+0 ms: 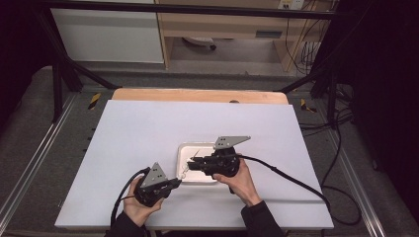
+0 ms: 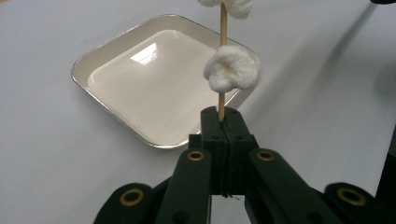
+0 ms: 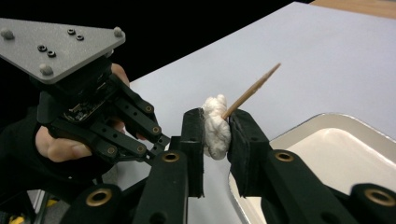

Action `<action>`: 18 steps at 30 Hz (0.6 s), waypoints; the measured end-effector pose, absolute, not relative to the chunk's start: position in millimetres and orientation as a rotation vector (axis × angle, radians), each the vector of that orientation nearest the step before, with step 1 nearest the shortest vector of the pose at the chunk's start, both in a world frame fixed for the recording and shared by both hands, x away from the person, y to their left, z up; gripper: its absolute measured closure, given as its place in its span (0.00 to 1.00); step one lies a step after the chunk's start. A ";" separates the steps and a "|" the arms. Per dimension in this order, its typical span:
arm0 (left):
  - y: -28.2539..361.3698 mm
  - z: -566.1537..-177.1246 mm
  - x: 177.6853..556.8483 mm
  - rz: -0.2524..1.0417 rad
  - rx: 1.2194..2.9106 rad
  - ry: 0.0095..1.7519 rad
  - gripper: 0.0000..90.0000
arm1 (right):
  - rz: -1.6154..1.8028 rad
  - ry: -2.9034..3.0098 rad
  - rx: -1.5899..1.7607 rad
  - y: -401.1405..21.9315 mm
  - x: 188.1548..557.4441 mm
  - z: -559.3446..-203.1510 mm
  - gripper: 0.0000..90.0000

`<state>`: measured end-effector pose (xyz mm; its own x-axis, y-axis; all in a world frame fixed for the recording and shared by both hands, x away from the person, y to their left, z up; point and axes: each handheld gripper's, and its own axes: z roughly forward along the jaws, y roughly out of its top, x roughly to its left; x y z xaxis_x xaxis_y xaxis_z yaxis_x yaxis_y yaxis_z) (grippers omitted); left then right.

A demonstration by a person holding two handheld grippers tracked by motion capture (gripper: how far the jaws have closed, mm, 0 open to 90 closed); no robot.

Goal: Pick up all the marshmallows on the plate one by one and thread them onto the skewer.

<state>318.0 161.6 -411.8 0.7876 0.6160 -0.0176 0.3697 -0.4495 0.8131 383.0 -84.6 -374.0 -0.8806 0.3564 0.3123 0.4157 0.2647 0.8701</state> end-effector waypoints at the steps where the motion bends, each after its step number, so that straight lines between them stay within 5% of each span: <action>1: 161.9 -412.2 318.4 0.351 2.092 0.735 0.99 | -1.724 -2.453 -0.755 -85.1 383.3 -373.0 0.83; 18: 171.1 -416.9 325.5 0.289 2.057 0.801 0.99 | -1.748 -2.650 -0.972 -124.0 387.2 -374.4 0.18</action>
